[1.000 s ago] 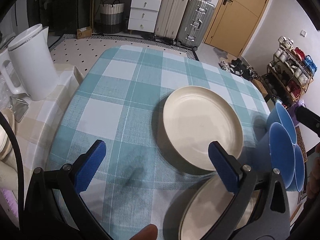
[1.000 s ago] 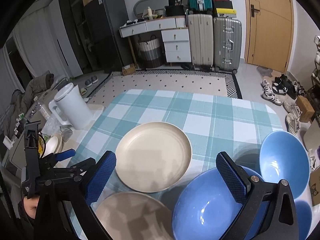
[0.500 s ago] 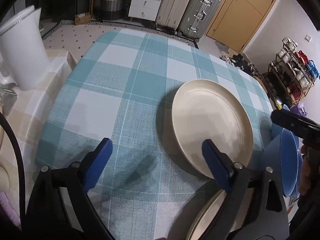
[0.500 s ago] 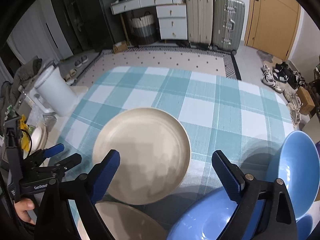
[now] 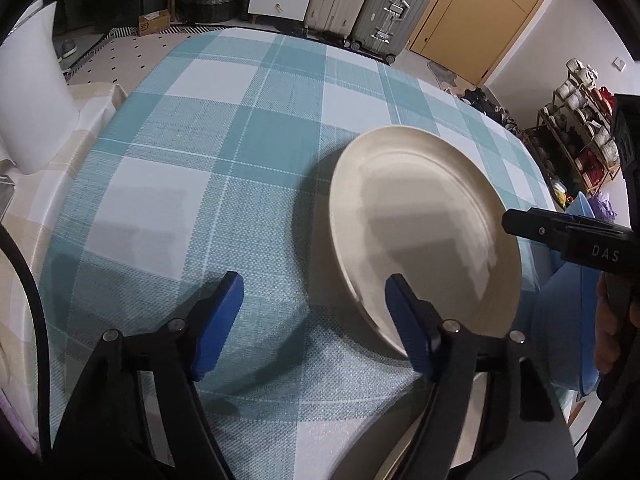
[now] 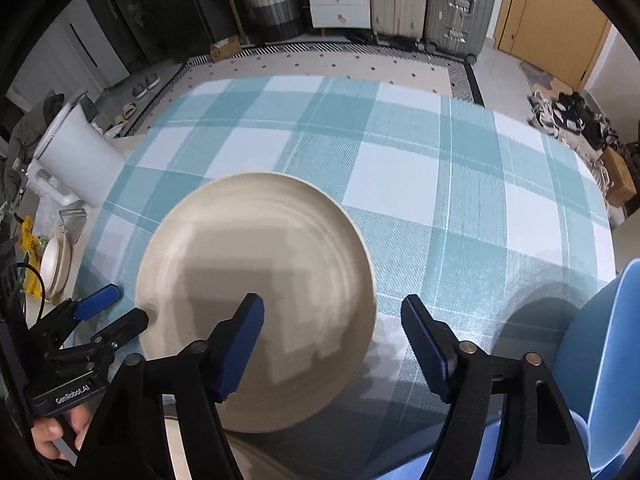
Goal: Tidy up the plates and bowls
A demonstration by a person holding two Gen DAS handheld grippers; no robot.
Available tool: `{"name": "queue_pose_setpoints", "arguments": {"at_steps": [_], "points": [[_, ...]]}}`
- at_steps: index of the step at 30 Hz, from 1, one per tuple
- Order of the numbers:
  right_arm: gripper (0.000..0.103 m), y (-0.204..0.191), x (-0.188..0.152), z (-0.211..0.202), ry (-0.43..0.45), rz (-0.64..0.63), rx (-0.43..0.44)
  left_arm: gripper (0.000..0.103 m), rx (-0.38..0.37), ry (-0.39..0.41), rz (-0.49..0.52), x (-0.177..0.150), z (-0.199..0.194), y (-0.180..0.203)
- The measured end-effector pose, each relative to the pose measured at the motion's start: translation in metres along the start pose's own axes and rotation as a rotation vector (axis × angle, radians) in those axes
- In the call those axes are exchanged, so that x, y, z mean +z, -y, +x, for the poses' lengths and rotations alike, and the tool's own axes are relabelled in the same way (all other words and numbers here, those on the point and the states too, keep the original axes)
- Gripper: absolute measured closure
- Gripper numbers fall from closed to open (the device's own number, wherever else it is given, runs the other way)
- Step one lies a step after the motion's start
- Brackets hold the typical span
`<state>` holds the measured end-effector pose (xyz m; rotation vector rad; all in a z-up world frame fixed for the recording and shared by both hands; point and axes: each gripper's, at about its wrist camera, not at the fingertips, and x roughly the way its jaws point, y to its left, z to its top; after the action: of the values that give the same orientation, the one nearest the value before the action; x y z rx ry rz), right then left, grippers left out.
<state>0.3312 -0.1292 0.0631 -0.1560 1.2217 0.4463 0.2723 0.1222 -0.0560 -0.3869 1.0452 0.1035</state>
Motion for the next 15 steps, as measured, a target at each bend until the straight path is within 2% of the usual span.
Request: {"name": "queue_pose_setpoints", "arguments": {"at_steps": [6,15], "points": [[0.041,0.005,0.001,0.009,-0.026,0.0,-0.013,0.038,0.003,-0.006,0.011,0.001,0.009,0.004],[0.061,0.011,0.0,0.022,-0.049,0.006,-0.025,0.059,0.012,-0.006,0.038,0.001,0.01,0.01]]}}
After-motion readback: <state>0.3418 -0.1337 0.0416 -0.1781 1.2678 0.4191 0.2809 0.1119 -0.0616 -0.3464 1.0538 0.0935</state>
